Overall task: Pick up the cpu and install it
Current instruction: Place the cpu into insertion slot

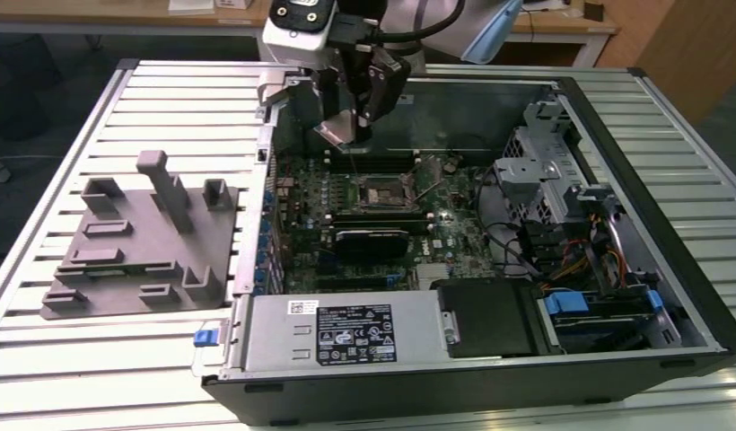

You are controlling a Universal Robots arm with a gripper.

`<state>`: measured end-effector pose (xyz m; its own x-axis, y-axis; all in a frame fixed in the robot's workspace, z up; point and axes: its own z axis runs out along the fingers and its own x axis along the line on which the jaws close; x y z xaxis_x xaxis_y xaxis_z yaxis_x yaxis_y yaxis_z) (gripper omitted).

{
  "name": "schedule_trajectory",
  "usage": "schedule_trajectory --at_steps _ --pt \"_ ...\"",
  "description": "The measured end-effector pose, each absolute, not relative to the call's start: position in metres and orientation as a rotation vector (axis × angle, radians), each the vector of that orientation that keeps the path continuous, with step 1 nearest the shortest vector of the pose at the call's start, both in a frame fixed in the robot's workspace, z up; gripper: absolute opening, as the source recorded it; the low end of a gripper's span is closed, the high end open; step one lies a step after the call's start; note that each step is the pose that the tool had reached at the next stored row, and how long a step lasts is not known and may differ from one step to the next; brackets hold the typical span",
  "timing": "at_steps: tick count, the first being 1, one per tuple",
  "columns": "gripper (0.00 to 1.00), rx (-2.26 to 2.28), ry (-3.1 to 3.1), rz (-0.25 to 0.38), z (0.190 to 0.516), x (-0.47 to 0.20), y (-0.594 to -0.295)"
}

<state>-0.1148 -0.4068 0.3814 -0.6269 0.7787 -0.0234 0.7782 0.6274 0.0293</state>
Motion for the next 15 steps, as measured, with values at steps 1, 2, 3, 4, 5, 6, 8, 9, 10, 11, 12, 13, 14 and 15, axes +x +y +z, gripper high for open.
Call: schedule_trajectory --at_steps 1,2,3,4,5,6,8,9,10,11,12,13,14,15 --pt "0.53 1.357 2.795 0.025 0.3813 -0.1148 -0.4067" --pt "0.53 1.372 2.788 0.025 0.3812 -0.1148 -0.4066" --pt "0.53 1.387 2.78 0.025 0.3811 -0.1148 -0.4066" --pt "0.53 1.403 2.772 0.024 0.381 -0.1148 -0.4066" --pt "0.53 1.421 2.763 0.024 0.3808 -0.1148 -0.4066" --pt "0.53 1.438 2.754 0.024 0.3807 -0.1148 -0.4065" --pt "0.53 1.472 2.736 0.023 0.3805 -0.1148 -0.4064" --pt "0.53 1.49 2.726 0.023 0.3804 -0.1148 -0.4063" --pt "0.53 1.508 2.716 0.023 0.3803 -0.1148 -0.4063" --pt "0.53 1.525 2.706 0.022 0.3802 -0.1148 -0.4062" --pt "0.53 1.543 2.695 0.022 0.3801 -0.1148 -0.4061" --pt "0.53 1.56 2.685 0.022 0.3799 -0.1148 -0.4061" --pt "0.53 1.576 2.675 0.022 0.3798 -0.1148 -0.4061" --pt "0.53 1.593 2.666 0.021 0.3797 -0.1148 -0.406"
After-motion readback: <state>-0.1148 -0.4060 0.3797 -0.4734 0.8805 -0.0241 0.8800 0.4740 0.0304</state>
